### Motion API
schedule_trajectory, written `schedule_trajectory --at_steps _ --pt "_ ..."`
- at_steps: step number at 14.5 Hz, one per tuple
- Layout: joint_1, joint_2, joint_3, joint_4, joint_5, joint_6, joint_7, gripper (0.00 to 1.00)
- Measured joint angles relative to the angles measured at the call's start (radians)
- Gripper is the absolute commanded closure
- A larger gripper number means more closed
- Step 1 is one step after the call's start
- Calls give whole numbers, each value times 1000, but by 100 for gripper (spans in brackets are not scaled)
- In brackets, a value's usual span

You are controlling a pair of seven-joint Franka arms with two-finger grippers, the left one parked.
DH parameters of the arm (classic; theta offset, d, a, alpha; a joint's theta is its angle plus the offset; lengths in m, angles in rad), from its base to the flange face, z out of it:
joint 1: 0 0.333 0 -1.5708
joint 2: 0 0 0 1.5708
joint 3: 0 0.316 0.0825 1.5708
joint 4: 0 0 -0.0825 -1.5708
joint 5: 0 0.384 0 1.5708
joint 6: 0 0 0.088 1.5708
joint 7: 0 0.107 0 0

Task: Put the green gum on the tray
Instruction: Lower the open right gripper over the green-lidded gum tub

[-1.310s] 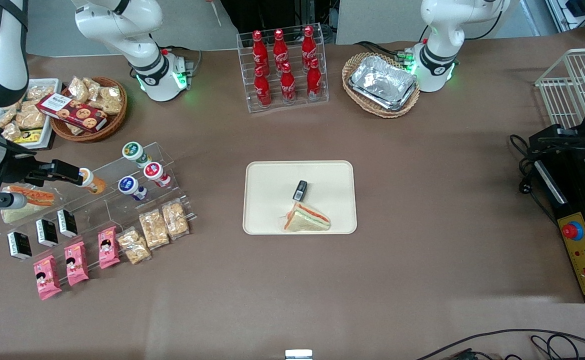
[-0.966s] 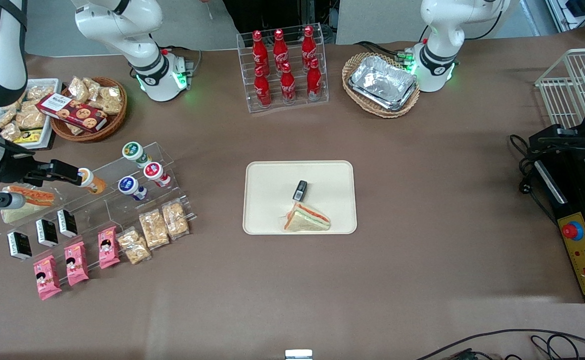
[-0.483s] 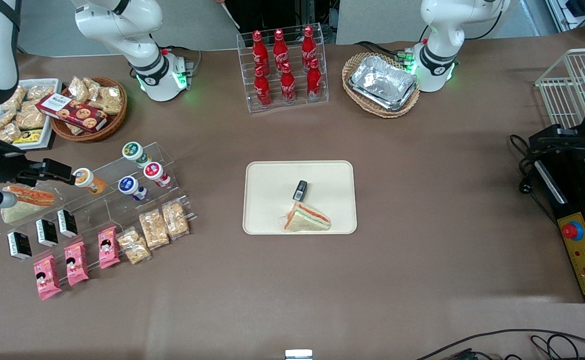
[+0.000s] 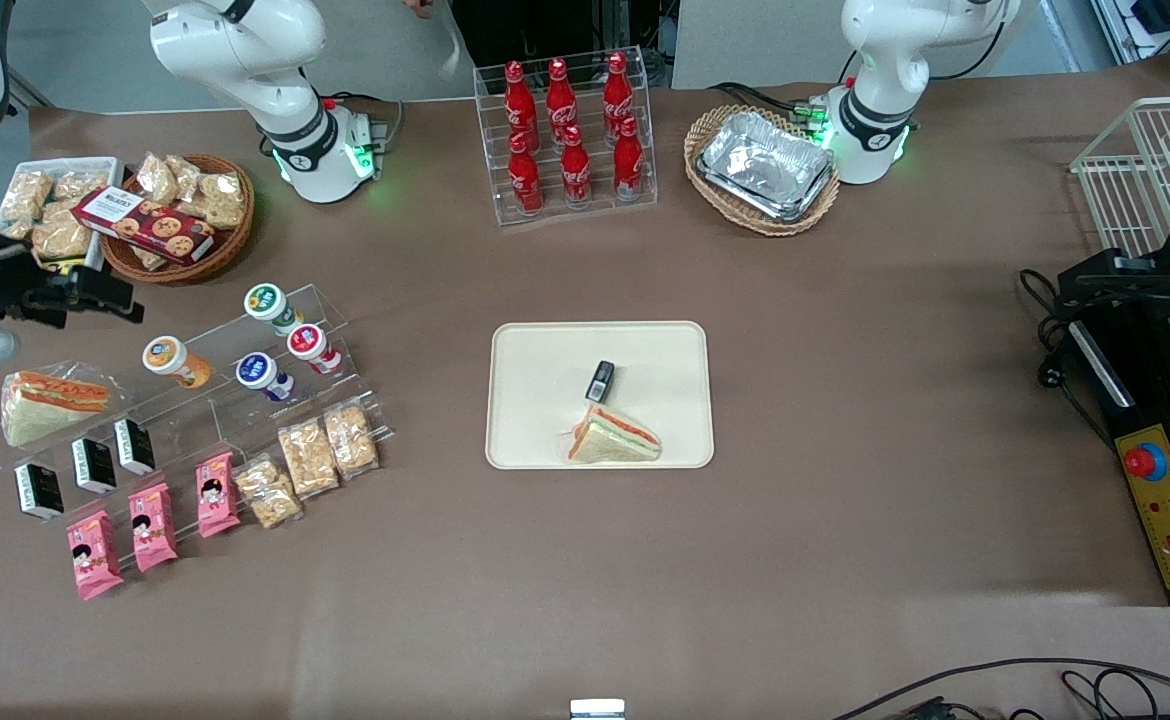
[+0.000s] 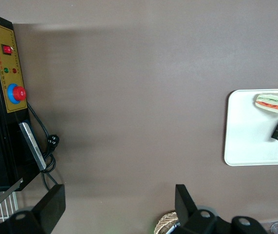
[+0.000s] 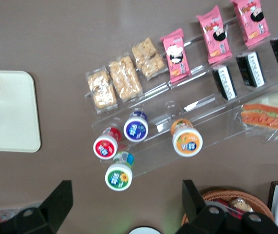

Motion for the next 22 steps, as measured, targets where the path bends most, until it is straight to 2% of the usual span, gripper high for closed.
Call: schedule_trajectory --at_steps 4,7,13,18,22 --pt "3 -100 9 -122 1 0 2 0" --pt "10 -171 53 -235 4 24 58 0" --pt "34 -250 119 -543 3 241 103 0" --pt "38 -255 142 -689 -49 394 103 0" --pt "39 -260 149 -769 -63 476 103 0"
